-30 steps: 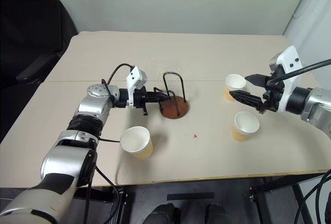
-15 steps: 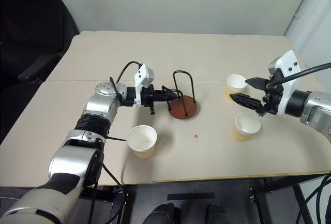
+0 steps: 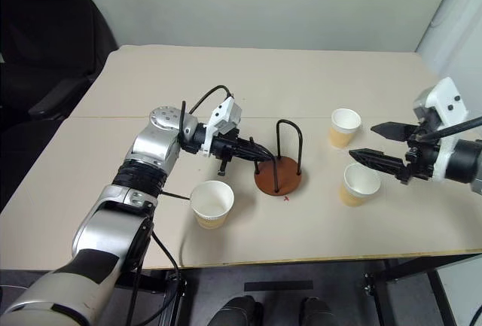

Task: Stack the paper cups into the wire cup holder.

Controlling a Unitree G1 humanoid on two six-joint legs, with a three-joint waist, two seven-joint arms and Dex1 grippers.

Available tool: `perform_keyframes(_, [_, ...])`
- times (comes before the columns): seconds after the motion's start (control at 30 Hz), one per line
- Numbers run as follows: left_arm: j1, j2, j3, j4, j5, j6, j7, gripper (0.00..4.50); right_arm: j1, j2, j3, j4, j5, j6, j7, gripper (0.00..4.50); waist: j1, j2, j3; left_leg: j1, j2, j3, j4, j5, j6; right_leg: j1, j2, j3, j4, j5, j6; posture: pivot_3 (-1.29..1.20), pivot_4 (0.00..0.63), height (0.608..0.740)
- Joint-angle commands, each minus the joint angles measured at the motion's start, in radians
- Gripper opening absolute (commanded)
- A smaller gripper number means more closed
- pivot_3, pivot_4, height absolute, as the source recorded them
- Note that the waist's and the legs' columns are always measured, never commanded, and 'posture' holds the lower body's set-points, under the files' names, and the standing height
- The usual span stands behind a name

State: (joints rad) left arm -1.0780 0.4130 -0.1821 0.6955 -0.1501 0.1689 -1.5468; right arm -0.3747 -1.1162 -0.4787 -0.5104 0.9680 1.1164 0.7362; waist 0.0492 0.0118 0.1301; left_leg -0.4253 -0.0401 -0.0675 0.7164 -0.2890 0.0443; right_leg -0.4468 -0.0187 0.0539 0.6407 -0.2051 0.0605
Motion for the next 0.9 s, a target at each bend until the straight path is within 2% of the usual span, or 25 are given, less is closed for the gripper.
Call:
perform_keyframes(0.03, [-0.020,-0.013,-0.006,-0.010,-0.007,-0.020,-0.020,0.04,0.035,-0.046,-0.104,-0.036,0.037,0.035,0.021,3.78,0.001,0.000,0.000,0.000,0.000,0.000,0.000,0.000,0.000,0.000,0.000,0.000,0.000,0.000,0.000,0.00,0.150,0.740])
perform_keyframes(0.4, [-0.021,-0.049,-0.036,0.022,-0.001,-0.056,-0.048,0.04,0.096,-0.058,-0.191,-0.074,0.070,0.057,-0.011,3.78,0.003,0.000,0.000,0.001,0.000,0.000,0.000,0.000,0.000,0.000,0.000,0.000,0.001,0.000,0.000,0.00,0.150,0.740])
perform_keyframes(0.63, [-0.039,-0.024,-0.033,0.061,0.005,-0.088,-0.061,0.04,0.099,-0.058,-0.183,-0.068,0.064,0.043,-0.025,3.78,0.003,0.000,0.000,0.001,0.000,0.000,0.000,0.000,0.000,0.000,0.000,0.000,0.001,0.000,0.001,0.00,0.150,0.740])
perform_keyframes(0.9, [-0.015,0.047,-0.068,0.017,-0.022,-0.095,-0.068,0.04,0.076,-0.067,-0.142,-0.046,0.060,0.019,-0.016,3.78,0.003,0.000,0.000,0.001,0.000,0.001,0.000,0.000,0.001,0.000,0.000,0.000,0.001,0.000,0.001,0.00,0.150,0.740])
